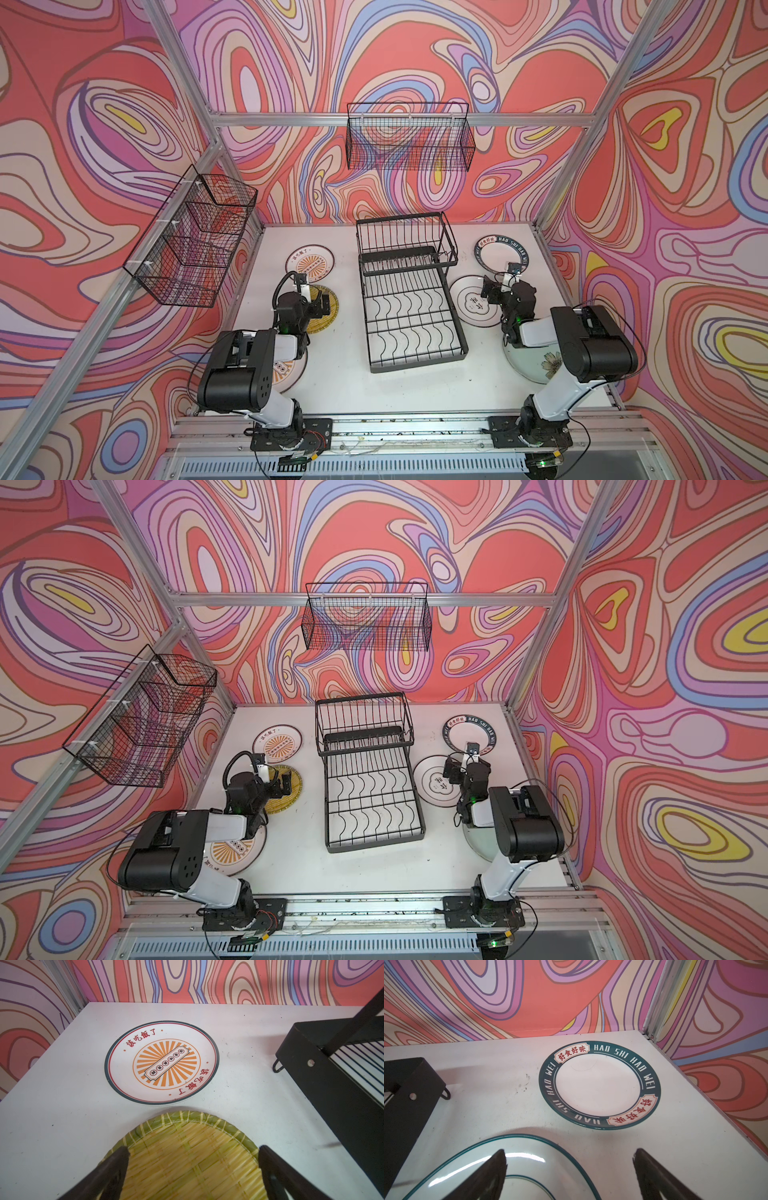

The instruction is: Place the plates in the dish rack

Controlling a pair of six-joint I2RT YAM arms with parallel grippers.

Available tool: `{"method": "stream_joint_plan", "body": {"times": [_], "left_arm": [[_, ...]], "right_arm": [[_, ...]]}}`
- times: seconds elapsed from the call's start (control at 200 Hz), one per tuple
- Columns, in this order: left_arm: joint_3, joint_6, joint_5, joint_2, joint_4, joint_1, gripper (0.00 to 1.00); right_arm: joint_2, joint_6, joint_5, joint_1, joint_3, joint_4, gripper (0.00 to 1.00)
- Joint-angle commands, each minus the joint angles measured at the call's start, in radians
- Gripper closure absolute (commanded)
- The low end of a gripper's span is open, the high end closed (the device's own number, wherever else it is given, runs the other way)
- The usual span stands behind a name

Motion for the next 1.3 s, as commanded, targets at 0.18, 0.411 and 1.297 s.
{"method": "stream_joint_plan", "body": {"times": [0.18, 0.411, 1.297], "left_arm": [[0.059, 0.002, -0.066, -0.100, -0.160, -0.011, 0.00], [0.302, -0.151, -0.100, -0.236, -0.661, -0.025, 0.00], [0.471, -0.526, -0.162, -0.677, -1.361, -0.324, 0.00]], "right_arm": [[-0.054, 0.020, 0.055, 0.002, 0.116, -0.245, 0.02], [-0.150, 0.037, 0.059, 0.002, 0.222, -0.465, 0.02], [-0.554, 0.386, -0.181, -0.004, 0.496, -1.282, 0.02]]}}
